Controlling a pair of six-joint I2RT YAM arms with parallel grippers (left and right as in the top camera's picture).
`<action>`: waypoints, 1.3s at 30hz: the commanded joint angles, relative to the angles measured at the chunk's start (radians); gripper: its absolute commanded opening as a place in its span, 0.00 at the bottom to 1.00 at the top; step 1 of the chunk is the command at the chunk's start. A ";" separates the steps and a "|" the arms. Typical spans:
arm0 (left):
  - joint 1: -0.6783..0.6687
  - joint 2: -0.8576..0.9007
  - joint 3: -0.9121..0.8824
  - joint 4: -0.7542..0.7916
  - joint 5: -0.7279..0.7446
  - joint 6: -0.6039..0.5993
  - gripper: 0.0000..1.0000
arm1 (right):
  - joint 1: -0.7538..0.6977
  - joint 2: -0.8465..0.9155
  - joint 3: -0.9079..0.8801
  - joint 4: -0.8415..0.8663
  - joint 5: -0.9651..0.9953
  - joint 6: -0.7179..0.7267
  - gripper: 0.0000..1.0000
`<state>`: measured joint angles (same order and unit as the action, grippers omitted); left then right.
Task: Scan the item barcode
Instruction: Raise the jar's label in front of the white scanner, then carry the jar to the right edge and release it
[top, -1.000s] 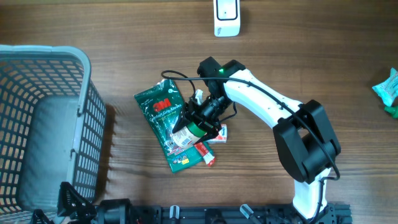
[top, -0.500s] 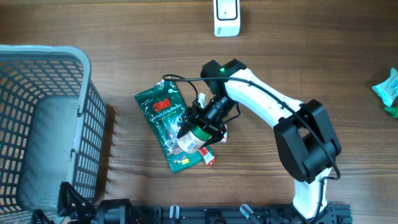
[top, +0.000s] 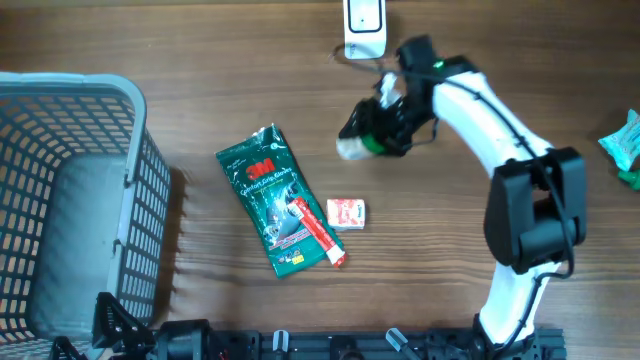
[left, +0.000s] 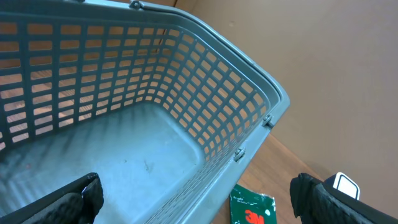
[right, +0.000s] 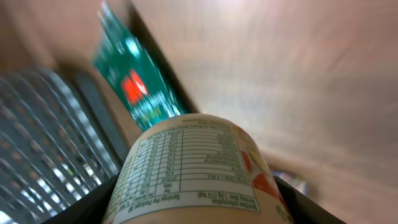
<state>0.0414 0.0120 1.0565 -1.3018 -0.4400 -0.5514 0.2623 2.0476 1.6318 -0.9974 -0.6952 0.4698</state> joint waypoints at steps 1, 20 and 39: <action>0.003 -0.007 -0.019 -0.021 0.009 -0.007 1.00 | -0.008 -0.043 0.176 0.022 0.134 0.002 0.48; 0.003 -0.007 -0.019 -0.021 0.009 -0.007 1.00 | 0.033 0.284 0.176 1.255 0.722 -0.380 0.46; 0.003 -0.008 -0.019 -0.021 0.009 -0.007 1.00 | -0.142 -0.079 0.177 0.788 0.756 -0.357 0.50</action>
<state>0.0414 0.0116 1.0565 -1.3018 -0.4400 -0.5518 0.2344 2.1849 1.7824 -0.0975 0.0345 0.0929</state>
